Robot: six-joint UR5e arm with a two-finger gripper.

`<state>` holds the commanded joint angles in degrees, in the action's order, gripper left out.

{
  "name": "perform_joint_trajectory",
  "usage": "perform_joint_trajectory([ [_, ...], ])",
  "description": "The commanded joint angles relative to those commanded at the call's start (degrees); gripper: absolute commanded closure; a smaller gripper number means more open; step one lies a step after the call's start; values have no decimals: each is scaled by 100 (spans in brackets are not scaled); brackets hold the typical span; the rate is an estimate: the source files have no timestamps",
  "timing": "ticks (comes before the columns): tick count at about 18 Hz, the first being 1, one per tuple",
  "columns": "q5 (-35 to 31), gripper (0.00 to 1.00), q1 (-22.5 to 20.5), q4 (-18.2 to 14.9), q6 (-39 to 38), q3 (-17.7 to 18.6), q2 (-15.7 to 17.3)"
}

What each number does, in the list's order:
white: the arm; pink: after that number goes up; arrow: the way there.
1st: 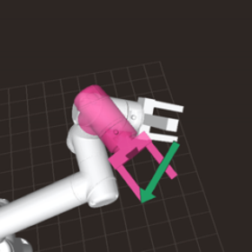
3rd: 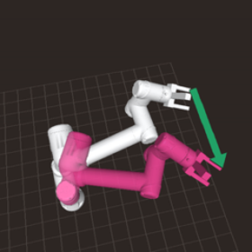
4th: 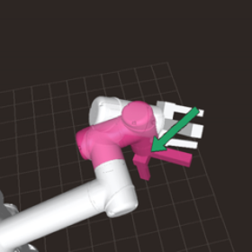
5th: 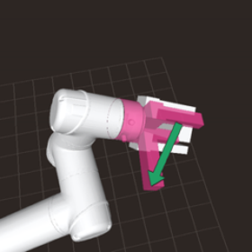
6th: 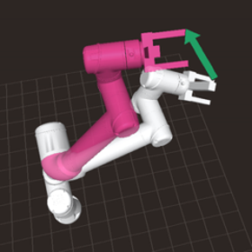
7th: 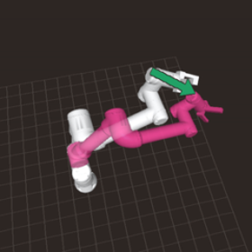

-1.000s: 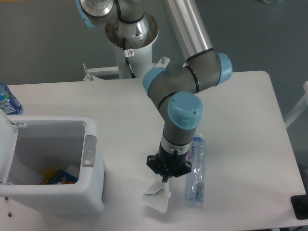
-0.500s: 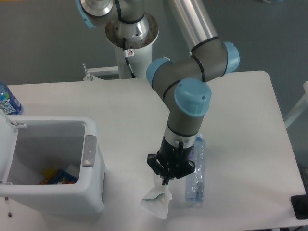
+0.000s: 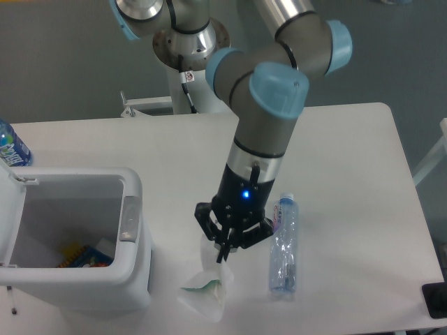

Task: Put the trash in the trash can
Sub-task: 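Carry the paper over the white bin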

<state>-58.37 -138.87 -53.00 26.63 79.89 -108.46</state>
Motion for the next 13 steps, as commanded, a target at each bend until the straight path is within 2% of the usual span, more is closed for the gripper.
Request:
perform_joint_trajectory([
  [8, 888, 100, 44, 9, -360, 0, 448],
  [10, 976, 100, 87, 9, -396, 96, 580],
  [13, 1030, 100, 263, 9, -588, 184, 607],
])
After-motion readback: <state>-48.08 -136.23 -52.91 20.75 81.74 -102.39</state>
